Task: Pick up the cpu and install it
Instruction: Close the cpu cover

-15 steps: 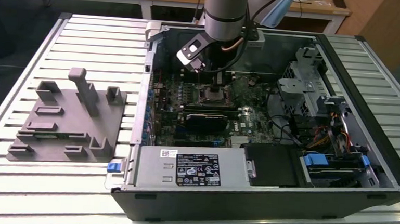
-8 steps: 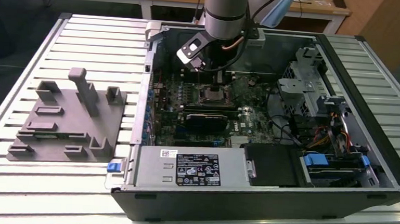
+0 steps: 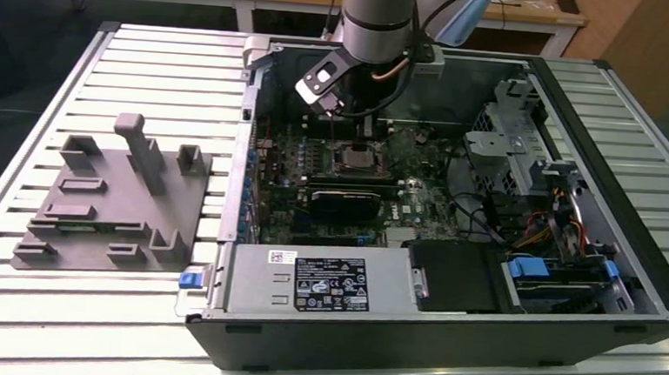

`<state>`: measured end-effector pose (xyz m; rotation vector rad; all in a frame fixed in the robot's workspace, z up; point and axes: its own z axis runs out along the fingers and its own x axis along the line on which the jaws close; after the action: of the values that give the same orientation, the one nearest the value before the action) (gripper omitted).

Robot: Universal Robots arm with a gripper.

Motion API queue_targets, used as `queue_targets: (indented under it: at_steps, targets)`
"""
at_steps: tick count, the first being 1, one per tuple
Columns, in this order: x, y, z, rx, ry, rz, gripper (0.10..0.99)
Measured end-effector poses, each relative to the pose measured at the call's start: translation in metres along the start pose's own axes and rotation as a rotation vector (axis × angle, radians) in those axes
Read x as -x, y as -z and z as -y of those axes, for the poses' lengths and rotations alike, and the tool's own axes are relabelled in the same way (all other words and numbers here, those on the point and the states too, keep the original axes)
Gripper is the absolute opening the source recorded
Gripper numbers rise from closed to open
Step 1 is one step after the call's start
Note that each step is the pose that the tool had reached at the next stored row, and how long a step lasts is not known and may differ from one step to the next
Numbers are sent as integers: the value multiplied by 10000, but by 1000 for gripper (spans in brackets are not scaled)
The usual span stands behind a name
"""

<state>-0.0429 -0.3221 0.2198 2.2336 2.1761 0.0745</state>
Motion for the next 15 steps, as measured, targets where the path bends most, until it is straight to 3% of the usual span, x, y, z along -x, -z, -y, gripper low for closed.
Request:
queue_targets:
  at_steps: [15]
  targets:
    - [-1, 76, -4, 0, 0, 0, 106]
